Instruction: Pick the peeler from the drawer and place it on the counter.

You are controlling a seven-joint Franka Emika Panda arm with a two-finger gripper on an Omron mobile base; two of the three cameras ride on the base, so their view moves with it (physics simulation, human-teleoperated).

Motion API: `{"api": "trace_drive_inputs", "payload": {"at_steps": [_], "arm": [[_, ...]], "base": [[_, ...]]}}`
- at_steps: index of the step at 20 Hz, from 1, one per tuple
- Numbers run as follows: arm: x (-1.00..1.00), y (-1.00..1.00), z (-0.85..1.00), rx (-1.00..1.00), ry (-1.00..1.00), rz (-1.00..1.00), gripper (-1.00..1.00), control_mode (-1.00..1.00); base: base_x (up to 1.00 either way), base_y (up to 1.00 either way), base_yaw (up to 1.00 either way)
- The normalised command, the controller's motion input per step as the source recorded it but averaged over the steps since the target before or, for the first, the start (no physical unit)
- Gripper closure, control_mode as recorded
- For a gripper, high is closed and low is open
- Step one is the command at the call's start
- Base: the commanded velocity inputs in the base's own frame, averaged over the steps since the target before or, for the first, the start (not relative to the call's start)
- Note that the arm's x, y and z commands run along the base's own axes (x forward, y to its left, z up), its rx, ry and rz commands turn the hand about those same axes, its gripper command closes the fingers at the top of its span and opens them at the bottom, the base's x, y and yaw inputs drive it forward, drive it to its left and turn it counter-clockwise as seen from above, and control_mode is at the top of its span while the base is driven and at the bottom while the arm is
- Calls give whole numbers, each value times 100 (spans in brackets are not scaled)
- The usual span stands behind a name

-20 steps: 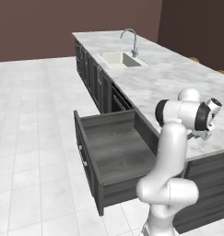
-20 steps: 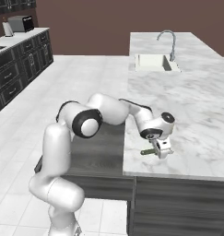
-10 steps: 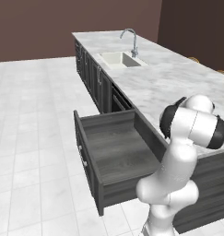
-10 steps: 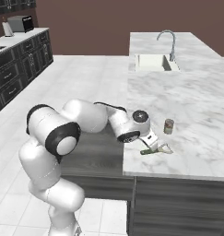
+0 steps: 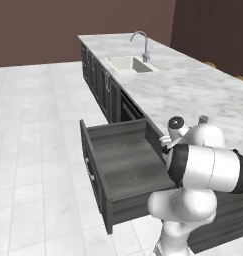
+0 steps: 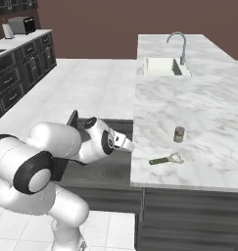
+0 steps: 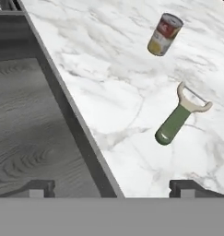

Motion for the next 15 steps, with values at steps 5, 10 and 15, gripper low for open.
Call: {"api": "trace_drive_inputs", "payload": {"at_steps": [5, 10, 15], "arm": [[0, 100, 100, -12, 36, 39, -100, -100], [0, 99, 100, 0, 39, 38, -100, -100], [-2, 84, 100, 1, 29, 35, -100, -100]], "base": [[0, 0, 0], [0, 0, 0], [0, 0, 0]]}}
